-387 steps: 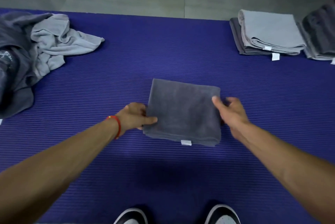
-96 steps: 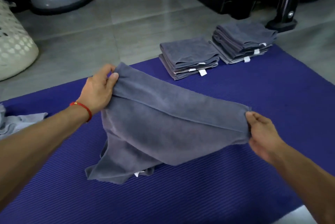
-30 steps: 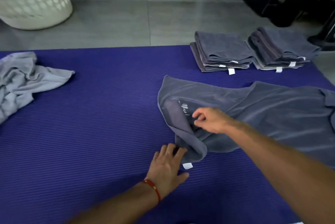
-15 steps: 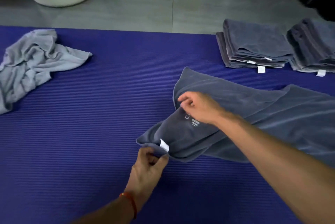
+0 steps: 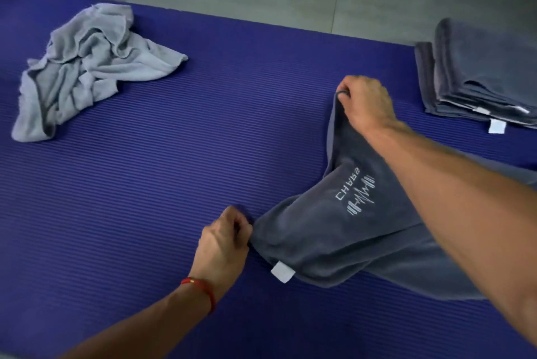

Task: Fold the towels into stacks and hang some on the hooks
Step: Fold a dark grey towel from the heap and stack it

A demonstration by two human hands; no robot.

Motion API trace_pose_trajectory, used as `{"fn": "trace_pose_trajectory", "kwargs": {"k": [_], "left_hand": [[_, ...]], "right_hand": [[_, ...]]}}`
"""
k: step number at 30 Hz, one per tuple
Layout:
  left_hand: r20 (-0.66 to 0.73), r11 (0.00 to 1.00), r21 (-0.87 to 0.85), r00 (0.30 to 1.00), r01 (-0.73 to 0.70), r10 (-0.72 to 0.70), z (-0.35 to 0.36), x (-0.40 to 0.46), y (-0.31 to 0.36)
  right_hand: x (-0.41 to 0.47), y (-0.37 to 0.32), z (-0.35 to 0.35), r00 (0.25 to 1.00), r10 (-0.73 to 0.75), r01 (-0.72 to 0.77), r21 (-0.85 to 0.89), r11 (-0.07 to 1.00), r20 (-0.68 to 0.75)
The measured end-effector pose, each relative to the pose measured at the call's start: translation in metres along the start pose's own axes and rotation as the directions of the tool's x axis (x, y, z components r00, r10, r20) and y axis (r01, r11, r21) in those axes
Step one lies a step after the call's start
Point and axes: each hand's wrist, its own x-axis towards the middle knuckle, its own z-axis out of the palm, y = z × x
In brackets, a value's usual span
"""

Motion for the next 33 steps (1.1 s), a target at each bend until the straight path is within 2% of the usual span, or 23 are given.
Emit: {"fn": "trace_pose_trajectory", "kwargs": {"k": [3, 6, 8, 10, 15, 18, 20, 22, 24, 25, 28, 30, 32, 33], "left_hand": [[0.093, 0.988, -0.136, 0.994, 0.068, -0.056, -0.014, -0.012, 0.001], [0.109, 0.995, -0.092, 0.993, 0.05, -0.04, -0.006, -0.002, 0.006], [0.072, 0.999, -0.024, 0.997, 0.033, -0.031, -0.004, 0.007, 0.007], [0.007, 0.998, -0.034, 0.998, 0.056, -0.056, -0.019, 0.008, 0.0], [-0.109, 0.993, -0.082, 0.99, 0.083, -0.092, -0.08, -0.041, -0.031], [-0.209, 0.957, -0.259, 0.96, 0.129, -0.186, -0.107, -0.052, -0.059], [-0.264, 0.871, -0.462, 0.912, 0.165, -0.312, -0.129, -0.047, -0.081], [-0.309, 0.829, -0.526, 0.865, 0.19, -0.395, -0.153, -0.04, -0.104], [-0.363, 0.829, -0.516, 0.821, 0.217, -0.441, -0.172, -0.03, -0.122], [-0.369, 0.825, -0.514, 0.807, 0.236, -0.461, -0.177, -0.025, -0.128], [-0.343, 0.831, -0.469, 0.806, 0.298, -0.483, -0.18, -0.01, -0.143], [-0.343, 0.844, -0.422, 0.803, 0.332, -0.487, -0.178, -0.003, -0.148], [-0.381, 0.889, -0.316, 0.815, 0.33, -0.438, -0.174, -0.002, -0.149], [-0.42, 0.939, -0.177, 0.841, 0.293, -0.342, -0.172, -0.003, -0.15]], "right_hand": [[0.025, -0.034, -0.013, 0.994, -0.102, 0.105, 0.072, 0.992, -0.035], [0.045, -0.066, -0.009, 0.976, -0.21, 0.208, 0.033, 0.978, 0.056], [0.052, -0.078, 0.0, 0.972, -0.216, 0.216, 0.017, 0.976, 0.086], [0.055, -0.087, 0.005, 0.975, -0.21, 0.208, 0.041, 0.977, 0.067], [0.066, -0.119, 0.016, 0.967, -0.251, 0.238, 0.209, 0.948, 0.037], [0.07, -0.159, 0.034, 0.959, -0.283, 0.26, 0.322, 0.91, 0.024], [0.073, -0.196, 0.047, 0.949, -0.314, 0.283, 0.371, 0.884, 0.025], [0.077, -0.234, 0.062, 0.937, -0.349, 0.315, 0.393, 0.864, 0.015], [0.08, -0.266, 0.075, 0.927, -0.373, 0.33, 0.406, 0.852, 0.03], [0.077, -0.278, 0.081, 0.911, -0.403, 0.339, 0.404, 0.85, 0.083], [0.059, -0.294, 0.094, 0.799, -0.535, 0.43, 0.36, 0.828, 0.275], [0.043, -0.288, 0.09, 0.743, -0.592, 0.511, 0.307, 0.803, 0.313], [0.021, -0.264, 0.076, 0.691, -0.634, 0.588, 0.24, 0.773, 0.347], [0.007, -0.246, 0.067, 0.656, -0.654, 0.628, 0.208, 0.75, 0.376]]}}
